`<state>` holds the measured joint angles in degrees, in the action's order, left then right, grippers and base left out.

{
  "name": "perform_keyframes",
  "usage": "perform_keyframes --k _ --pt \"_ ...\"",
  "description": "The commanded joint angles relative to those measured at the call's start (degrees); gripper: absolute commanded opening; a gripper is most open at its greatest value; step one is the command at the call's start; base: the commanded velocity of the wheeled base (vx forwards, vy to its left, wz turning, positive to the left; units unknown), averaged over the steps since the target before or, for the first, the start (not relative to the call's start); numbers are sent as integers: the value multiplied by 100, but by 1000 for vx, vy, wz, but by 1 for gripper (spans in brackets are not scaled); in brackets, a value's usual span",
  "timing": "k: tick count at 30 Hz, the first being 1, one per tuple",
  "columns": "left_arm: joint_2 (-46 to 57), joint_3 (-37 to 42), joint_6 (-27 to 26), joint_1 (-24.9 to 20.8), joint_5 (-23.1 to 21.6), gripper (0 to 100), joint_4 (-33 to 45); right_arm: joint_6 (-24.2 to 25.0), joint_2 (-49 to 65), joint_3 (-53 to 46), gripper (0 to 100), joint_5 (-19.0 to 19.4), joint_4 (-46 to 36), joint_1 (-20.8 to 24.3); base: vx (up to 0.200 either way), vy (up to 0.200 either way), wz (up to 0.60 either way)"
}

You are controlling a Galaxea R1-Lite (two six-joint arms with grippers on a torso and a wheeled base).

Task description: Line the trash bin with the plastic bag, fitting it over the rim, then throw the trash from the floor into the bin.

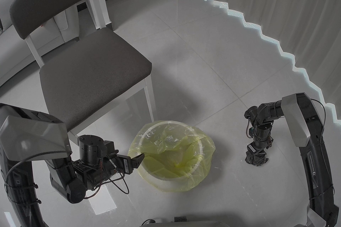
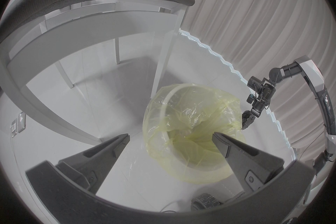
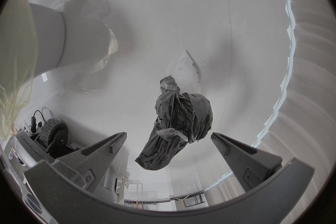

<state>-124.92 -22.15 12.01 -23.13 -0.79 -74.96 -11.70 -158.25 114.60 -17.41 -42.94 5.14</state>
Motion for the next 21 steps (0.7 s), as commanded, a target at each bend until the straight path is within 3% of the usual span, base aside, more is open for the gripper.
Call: perform_keyframes --k 1,6,7,21 --pt "29 9 -5 19 0 100 -1 1 -13 -1 100 1 -31 13 0 0 0" --pt "90 9 -5 1 0 100 -1 -16 -13 -1 100 1 -127 13 0 0 0" --pt "108 9 -5 1 -9 100 -1 -25 -22 -1 0 1 -154 13 0 0 0" --pt "143 18 3 54 -9 100 -10 98 -57 -1 0 -8 -312 30 0 0 0"
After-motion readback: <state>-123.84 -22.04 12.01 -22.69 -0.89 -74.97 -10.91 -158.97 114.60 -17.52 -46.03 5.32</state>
